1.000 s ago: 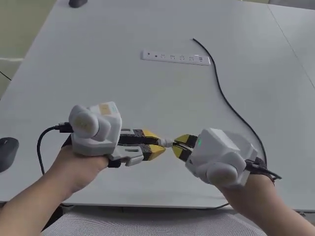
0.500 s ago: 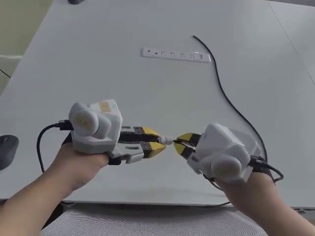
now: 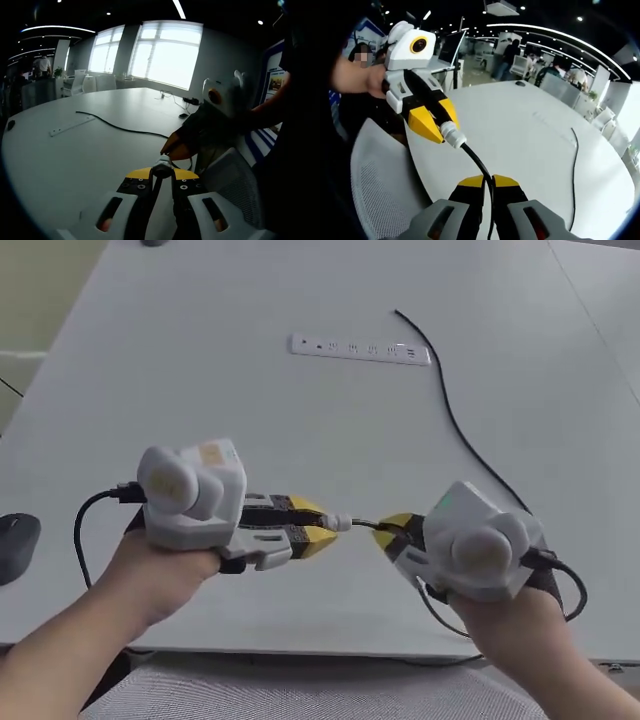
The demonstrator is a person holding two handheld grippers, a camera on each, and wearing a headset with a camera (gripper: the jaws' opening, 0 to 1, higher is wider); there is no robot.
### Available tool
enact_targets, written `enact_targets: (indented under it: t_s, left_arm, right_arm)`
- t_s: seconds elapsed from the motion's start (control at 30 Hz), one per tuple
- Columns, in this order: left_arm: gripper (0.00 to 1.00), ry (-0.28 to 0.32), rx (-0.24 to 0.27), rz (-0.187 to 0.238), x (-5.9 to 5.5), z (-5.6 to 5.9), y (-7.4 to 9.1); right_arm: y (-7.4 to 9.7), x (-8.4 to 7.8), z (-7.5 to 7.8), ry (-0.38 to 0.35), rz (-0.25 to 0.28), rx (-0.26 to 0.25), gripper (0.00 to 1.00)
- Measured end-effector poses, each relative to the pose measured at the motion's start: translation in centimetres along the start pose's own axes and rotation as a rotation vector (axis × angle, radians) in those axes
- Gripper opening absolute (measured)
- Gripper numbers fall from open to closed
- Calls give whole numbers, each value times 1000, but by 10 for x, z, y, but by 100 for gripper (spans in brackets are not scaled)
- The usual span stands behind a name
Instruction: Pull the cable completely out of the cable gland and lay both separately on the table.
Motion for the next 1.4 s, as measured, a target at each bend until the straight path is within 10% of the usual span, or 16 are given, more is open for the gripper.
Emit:
enact_targets:
  t_s: [0.83,1.4]
  left_arm:
    - [15,7,-2,7,1,-7,-1]
    - [15,14,5,19,4,-4,0]
  right_arm:
    - [-9,-64,29,-508,-45,-31,0]
    - [-4,-62,28,-416,-22,-33,2]
Point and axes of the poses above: the centre of the closed fingertips' face, and the gripper's own axes: y roughly backward along the fingers, z roughly to its right, x roughly out of its top, the point moved 6 cm from there along y, roughly backward along the fingers, and after that the axes turned 7 degrees about x, right-handed, at the moved point
